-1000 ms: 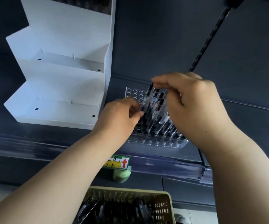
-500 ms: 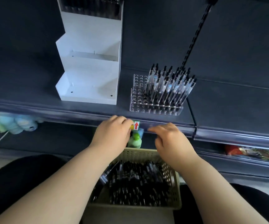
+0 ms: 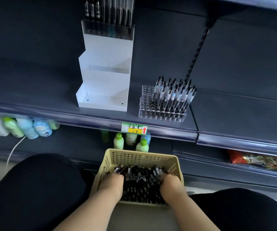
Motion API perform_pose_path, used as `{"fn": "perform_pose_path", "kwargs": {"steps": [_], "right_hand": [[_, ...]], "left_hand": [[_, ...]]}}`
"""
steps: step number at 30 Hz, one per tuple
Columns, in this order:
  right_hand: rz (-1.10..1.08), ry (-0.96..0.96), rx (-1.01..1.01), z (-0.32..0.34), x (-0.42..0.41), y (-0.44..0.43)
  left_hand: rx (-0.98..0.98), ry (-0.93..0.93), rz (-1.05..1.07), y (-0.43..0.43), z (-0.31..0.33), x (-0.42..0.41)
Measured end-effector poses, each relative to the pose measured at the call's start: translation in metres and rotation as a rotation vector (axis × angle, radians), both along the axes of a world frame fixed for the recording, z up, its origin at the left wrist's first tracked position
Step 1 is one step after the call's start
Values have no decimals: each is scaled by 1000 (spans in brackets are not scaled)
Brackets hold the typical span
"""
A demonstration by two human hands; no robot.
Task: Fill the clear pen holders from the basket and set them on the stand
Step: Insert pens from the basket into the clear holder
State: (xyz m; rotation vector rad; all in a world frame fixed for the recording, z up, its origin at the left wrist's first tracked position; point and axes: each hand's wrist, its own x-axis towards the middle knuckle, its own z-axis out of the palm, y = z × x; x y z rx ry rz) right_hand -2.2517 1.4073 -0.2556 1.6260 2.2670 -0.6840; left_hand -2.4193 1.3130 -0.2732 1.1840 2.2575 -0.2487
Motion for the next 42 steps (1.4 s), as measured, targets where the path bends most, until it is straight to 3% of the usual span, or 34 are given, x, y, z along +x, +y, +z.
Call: {"fn": "perform_pose_path", "kwargs": {"steps": [3,7,9,12,15,19,23,33,36,42], "right_hand": [[-23,-32,26,-6,-1,6],[-51,-61,24,-14,-8,15],[-78,-75,12,-19,-13,20],[-61,-97,4,-28,-20,24],[-76,-119,1,-38,-24,26],[-106,-133,6,-46,-29,30],[-114,-132,30,-51,-31,35],[-186,-122,-12,-56,-29,49],[-145,-166,13,-59,-30,50],[-188,-151,-15,-51,-31,52]], "left_hand": [[-6,-84,161,3,-1,0],[103,-201,548,15,-11,-8],[197,-210,588,20,-14,-8],[172,-163,624,25,-19,-8],[126,-112,554,32,-28,-7],[94,57,274,42,-35,-1],[119,34,286,51,-40,-2],[-40,-2,252,62,-37,0],[23,-77,301,55,-33,0],[360,-320,387,44,-21,0]]}}
